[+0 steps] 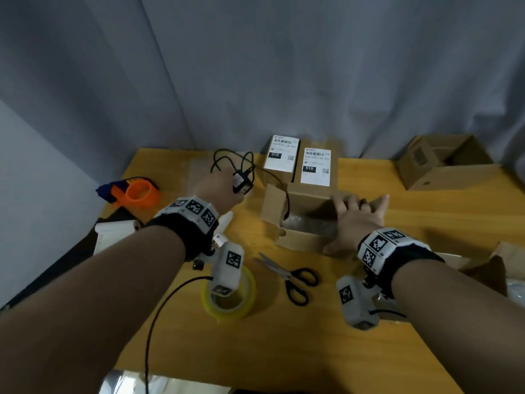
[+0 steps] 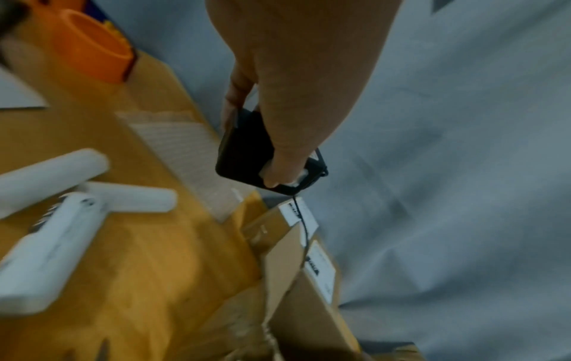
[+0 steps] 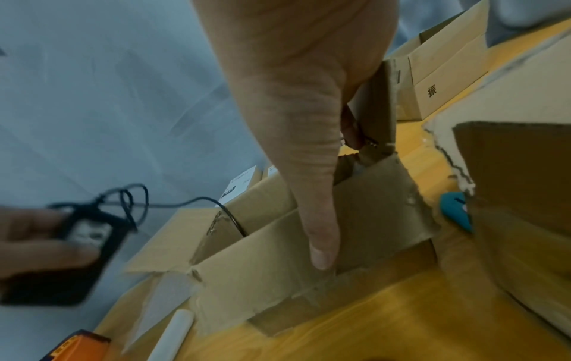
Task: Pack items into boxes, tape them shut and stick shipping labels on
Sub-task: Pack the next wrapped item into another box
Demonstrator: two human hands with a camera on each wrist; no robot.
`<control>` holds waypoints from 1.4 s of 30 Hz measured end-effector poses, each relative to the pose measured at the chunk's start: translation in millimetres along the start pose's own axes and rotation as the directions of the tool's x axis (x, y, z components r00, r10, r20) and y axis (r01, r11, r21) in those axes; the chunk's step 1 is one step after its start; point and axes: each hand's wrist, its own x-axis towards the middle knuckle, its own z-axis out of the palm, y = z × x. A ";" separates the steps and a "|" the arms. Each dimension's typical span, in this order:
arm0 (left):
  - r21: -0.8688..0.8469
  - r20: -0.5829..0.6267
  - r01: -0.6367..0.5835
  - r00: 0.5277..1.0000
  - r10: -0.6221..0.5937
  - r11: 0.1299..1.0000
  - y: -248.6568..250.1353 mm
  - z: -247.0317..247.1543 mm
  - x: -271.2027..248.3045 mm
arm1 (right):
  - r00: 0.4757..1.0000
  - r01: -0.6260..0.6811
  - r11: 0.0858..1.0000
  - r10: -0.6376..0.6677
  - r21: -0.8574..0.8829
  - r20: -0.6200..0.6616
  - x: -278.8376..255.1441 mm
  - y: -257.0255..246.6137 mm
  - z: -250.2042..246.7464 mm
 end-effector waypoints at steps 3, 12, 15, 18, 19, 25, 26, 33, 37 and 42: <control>-0.006 0.166 0.143 0.976 -0.140 0.990 -9.8 36.6 9.0 | 1.000 0.008 1.000 -0.008 0.009 -0.008 -0.1 3.2 4.8; -0.142 0.450 0.100 0.893 -0.025 0.985 -13.9 112.0 14.8 | 0.999 0.026 1.000 -0.026 0.001 -0.031 -3.0 2.6 9.1; -0.138 0.439 0.057 0.898 0.009 0.989 -11.3 113.3 12.6 | 0.999 0.024 1.000 -0.024 -0.015 -0.026 -5.3 -0.5 6.6; -0.114 0.434 -0.026 0.898 0.073 0.993 -7.0 100.3 9.0 | 0.994 0.090 0.996 -0.089 0.009 -0.058 -7.8 -8.2 2.4; -0.107 0.413 -0.049 0.906 0.089 0.993 -4.9 92.5 8.8 | 0.988 0.132 0.991 -0.129 0.027 -0.091 -8.2 -11.2 0.6; -0.119 -0.009 -0.142 0.990 0.142 0.983 3.1 49.5 35.8 | 0.942 0.304 0.949 -0.286 0.087 -0.173 -6.5 -23.3 -8.5; -0.154 -0.049 -0.156 0.987 0.150 0.976 3.6 44.9 42.4 | 0.941 0.313 0.944 -0.294 0.103 -0.165 -5.6 -23.4 -8.5; -0.064 0.126 -0.377 0.915 0.383 0.924 16.2 42.1 75.0 | 0.946 0.320 0.928 -0.323 0.188 -0.019 -1.8 -16.4 -2.1; -0.031 0.278 -0.356 0.894 0.350 0.934 20.6 49.5 79.0 | 0.954 0.275 0.920 -0.298 0.281 0.041 2.0 -15.7 15.4; -0.075 0.370 -0.354 0.858 0.355 0.932 25.2 52.4 83.9 | 0.964 0.201 0.924 -0.246 0.325 0.103 8.7 -19.5 20.7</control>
